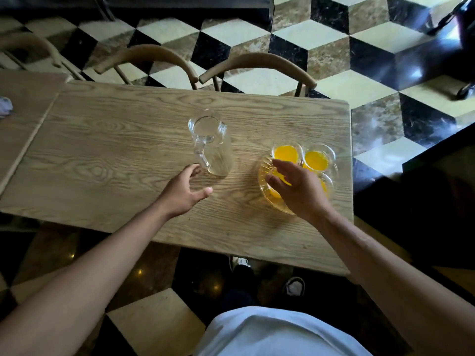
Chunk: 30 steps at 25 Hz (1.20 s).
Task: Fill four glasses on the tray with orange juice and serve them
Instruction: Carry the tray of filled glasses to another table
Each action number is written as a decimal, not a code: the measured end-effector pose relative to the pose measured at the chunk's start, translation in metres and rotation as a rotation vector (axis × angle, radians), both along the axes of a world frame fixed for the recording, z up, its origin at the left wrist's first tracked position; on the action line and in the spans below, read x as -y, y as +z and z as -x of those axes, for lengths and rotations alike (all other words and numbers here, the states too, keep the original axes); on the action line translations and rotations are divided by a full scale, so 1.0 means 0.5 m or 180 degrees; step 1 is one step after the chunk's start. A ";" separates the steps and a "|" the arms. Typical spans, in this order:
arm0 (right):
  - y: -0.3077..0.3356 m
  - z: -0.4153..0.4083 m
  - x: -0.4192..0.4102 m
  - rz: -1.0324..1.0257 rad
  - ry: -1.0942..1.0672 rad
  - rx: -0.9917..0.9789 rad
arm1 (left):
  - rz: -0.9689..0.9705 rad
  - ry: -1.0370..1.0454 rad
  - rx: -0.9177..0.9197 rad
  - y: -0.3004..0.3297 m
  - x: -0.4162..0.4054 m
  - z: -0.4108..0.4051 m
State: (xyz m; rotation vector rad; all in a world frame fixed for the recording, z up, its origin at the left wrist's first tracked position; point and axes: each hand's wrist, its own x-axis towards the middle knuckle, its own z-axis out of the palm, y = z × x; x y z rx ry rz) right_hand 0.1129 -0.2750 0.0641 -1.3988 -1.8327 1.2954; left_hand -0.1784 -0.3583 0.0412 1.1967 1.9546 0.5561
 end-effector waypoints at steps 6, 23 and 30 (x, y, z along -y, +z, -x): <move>0.017 -0.135 0.004 -0.0088 -0.0004 0.0035 | -0.0402 0.0528 -0.0094 0.043 0.054 -0.112; -0.016 -0.289 -0.053 0.0008 -0.0720 0.0275 | -0.0419 -0.0270 -0.0053 0.016 -0.087 -0.215; -0.081 -0.265 -0.093 0.0441 -0.1204 0.0523 | -0.0098 -0.0443 -0.0092 -0.082 -0.160 -0.183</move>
